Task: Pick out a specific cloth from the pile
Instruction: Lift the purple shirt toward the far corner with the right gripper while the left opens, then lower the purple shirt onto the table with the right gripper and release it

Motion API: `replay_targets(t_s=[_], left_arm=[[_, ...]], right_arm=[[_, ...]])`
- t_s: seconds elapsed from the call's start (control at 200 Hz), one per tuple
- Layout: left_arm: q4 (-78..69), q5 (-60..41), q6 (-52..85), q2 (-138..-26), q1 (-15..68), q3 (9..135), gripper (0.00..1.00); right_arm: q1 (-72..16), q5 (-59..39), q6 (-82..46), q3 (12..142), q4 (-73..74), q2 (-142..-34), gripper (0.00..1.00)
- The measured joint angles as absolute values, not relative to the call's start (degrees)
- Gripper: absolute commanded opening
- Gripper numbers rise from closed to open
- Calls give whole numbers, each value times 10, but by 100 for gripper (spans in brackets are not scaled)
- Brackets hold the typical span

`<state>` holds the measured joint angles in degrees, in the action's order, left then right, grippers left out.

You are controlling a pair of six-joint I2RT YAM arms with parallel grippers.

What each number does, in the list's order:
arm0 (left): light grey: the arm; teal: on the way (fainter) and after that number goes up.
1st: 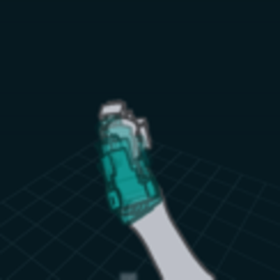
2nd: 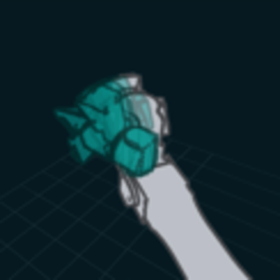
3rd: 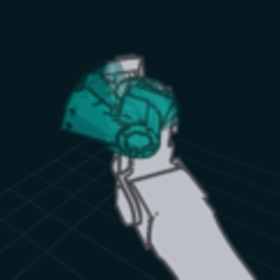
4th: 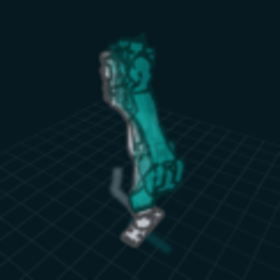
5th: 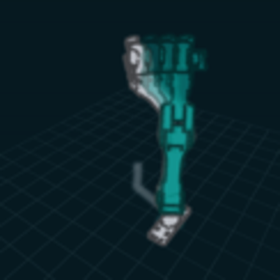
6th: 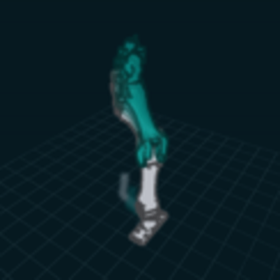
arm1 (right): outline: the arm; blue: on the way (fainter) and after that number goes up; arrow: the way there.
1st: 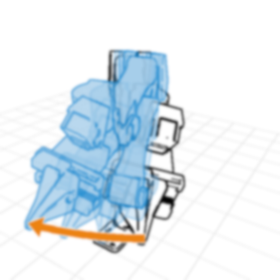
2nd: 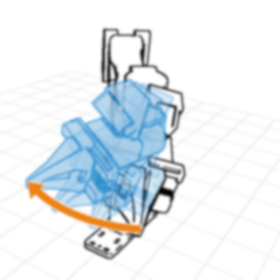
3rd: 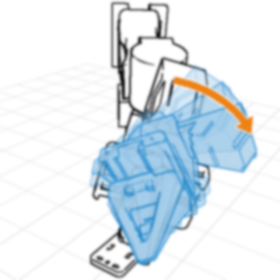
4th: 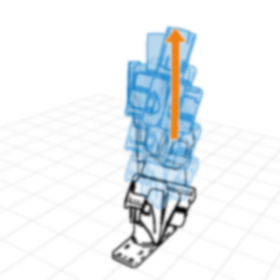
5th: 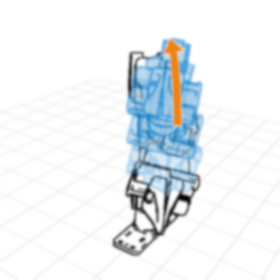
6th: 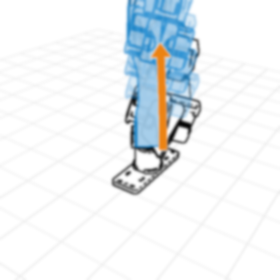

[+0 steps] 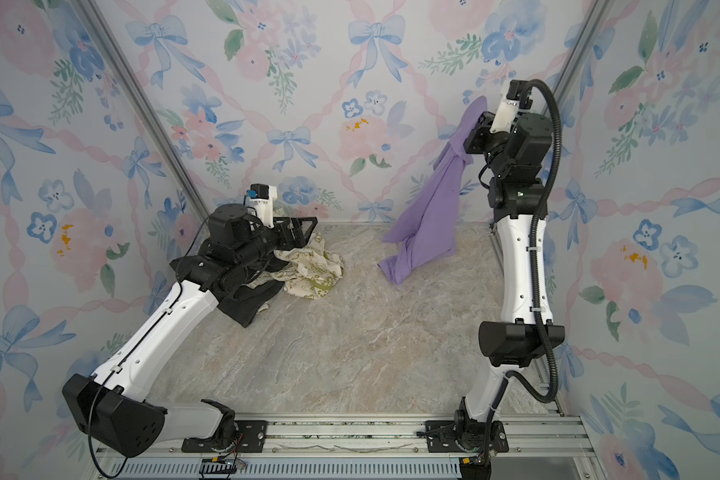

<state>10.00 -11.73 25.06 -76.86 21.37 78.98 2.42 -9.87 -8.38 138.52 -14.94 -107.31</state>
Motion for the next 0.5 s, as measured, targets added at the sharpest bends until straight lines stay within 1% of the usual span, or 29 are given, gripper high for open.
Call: replay_targets(t_s=[0.285,0.375,0.5], left_arm=[[92,-118,251,-769,213,790,98],[92,-118,251,-769,213,790,98],[92,-118,251,-769,213,790,98]], right_arm=[[48,-114,-99,1377,-154,-1086,0],[48,-120,-99,1320,-157,-1074,0],[47,-119,-99,1194,-162,-1049,0]])
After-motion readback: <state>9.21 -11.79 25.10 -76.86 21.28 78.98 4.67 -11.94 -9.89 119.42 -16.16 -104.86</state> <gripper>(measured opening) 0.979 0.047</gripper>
